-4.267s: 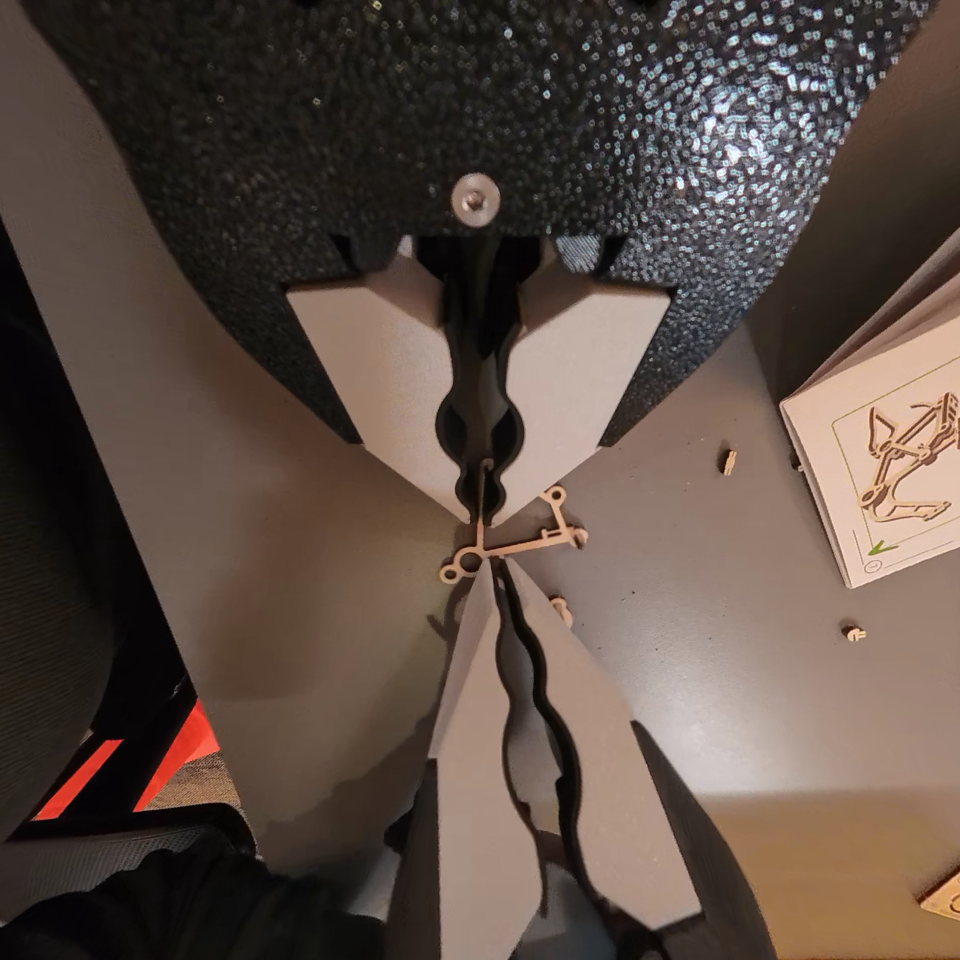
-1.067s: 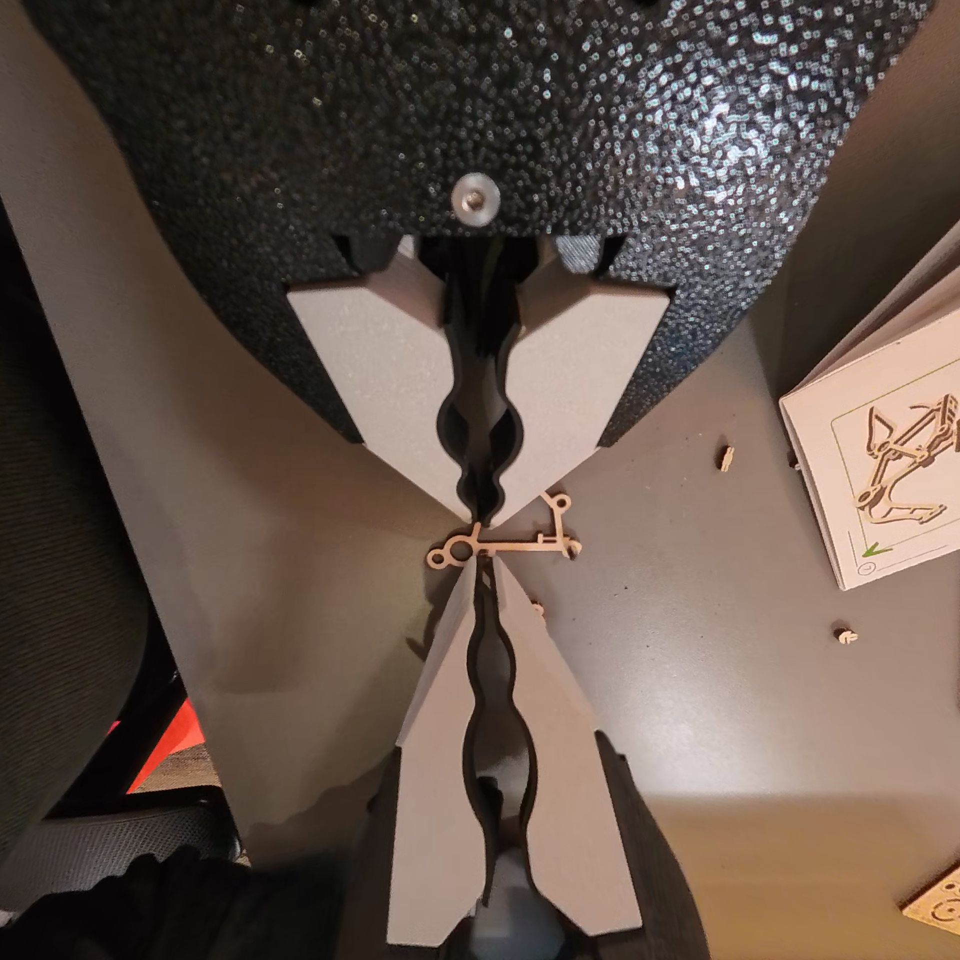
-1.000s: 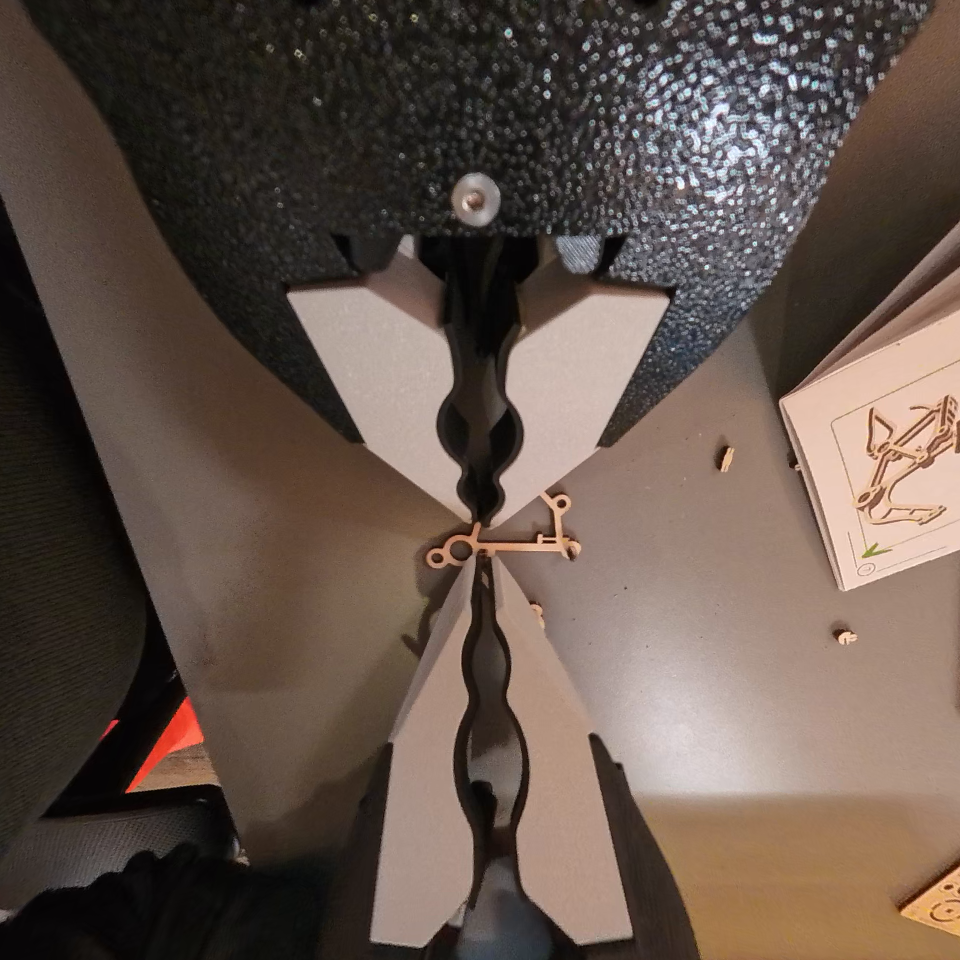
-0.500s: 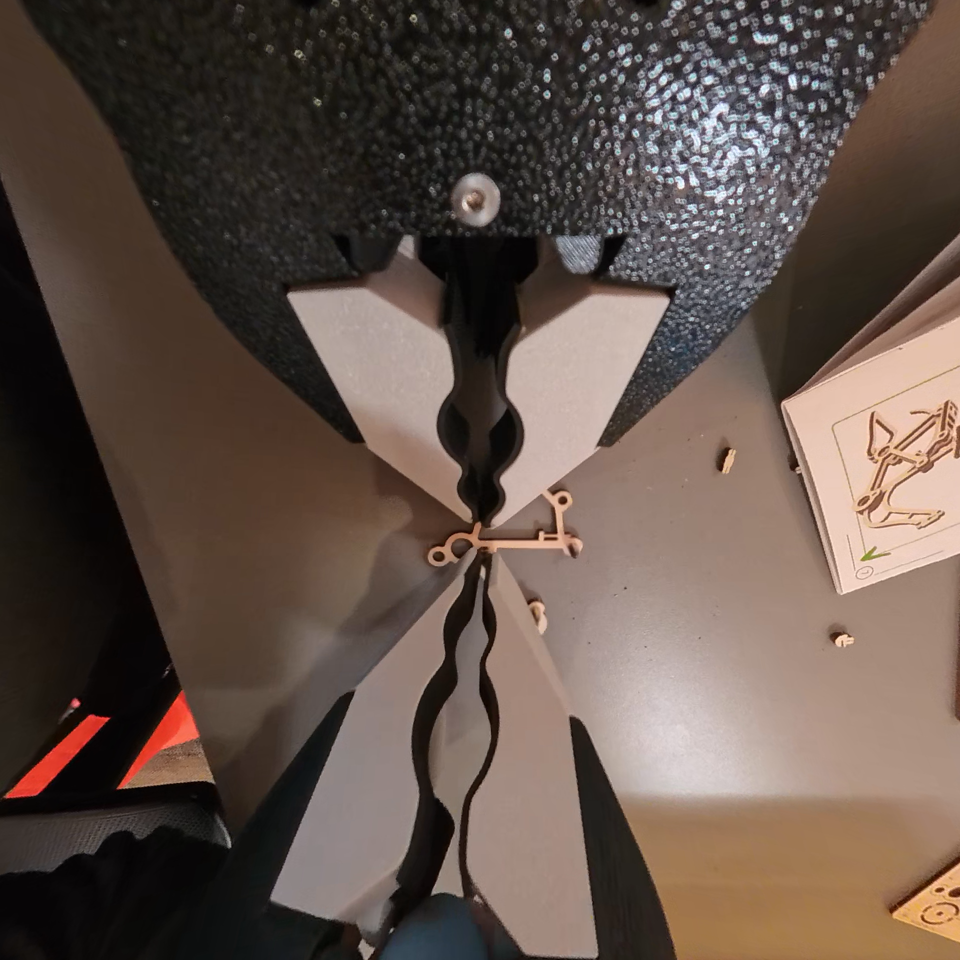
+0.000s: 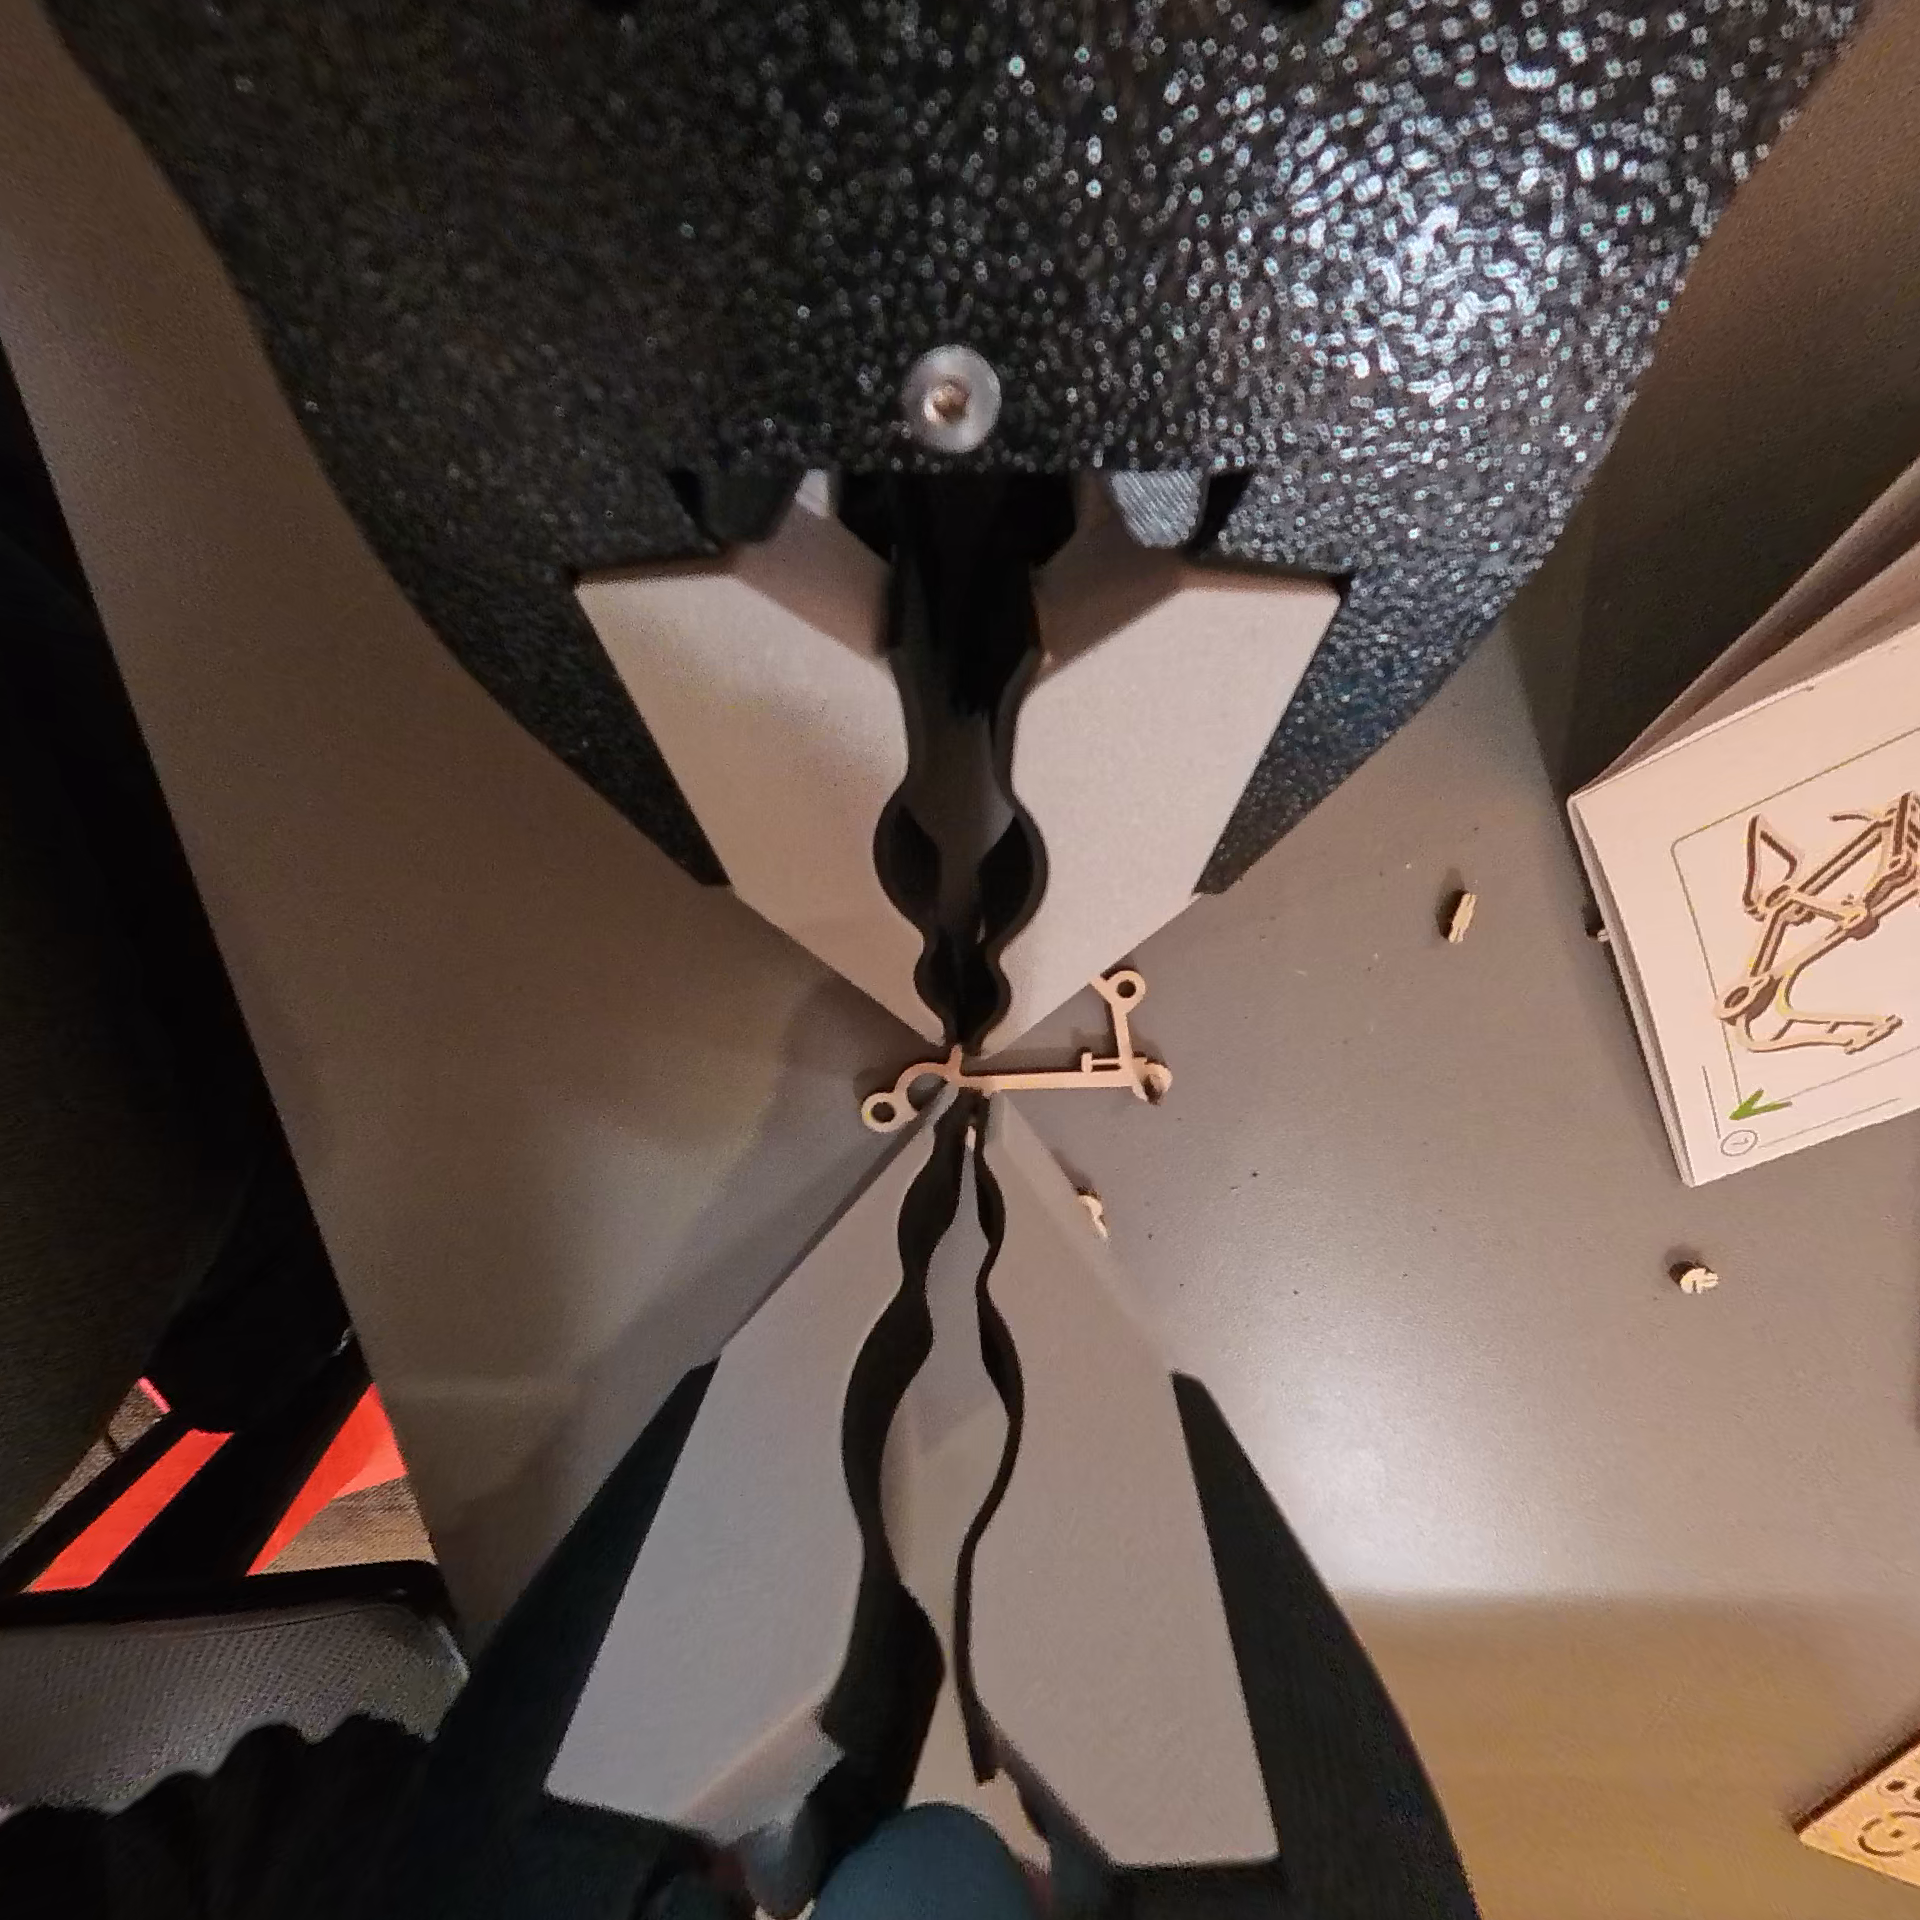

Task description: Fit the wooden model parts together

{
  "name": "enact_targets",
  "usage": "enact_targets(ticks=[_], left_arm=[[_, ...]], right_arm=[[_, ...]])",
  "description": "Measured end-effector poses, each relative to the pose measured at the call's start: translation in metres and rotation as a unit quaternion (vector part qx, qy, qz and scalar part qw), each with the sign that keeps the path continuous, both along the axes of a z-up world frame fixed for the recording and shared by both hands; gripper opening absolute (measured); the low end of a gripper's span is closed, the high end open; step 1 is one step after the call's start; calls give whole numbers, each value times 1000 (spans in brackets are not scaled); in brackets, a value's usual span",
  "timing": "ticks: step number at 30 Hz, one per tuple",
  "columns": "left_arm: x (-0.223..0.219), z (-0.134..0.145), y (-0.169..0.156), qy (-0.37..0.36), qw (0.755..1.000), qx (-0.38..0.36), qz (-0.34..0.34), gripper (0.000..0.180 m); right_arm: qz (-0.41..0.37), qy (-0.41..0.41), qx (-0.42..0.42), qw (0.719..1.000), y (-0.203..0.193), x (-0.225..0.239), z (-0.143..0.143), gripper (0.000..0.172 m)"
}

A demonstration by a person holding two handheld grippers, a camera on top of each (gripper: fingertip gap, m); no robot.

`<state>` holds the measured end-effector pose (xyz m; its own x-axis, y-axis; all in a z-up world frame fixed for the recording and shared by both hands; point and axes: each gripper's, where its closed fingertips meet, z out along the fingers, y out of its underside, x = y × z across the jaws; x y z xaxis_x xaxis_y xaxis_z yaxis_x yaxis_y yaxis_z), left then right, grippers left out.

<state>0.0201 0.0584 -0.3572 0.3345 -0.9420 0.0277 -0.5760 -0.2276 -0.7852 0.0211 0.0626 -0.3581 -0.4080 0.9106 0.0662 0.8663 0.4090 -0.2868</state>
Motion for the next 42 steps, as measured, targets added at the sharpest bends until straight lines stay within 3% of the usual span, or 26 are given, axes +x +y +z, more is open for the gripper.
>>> enact_targets(ticks=[4,17,31,36,42], left_arm=[[0,0,0,0,1000,0,0,0],[0,0,0,0,1000,1,-3,0],[0,0,0,0,1000,0,-3,0],[0,0,0,0,1000,0,-2,0],[0,0,0,-1,1000,0,-2,0]], right_arm=[[-25,-4,-56,998,-1,-1,0,0],[25,17,-24,999,-3,-6,-1,1],[-2,175,-135,975,-4,0,4,1],[-5,198,-119,973,-4,0,5,1],[-27,218,-157,963,-3,0,5,1]])
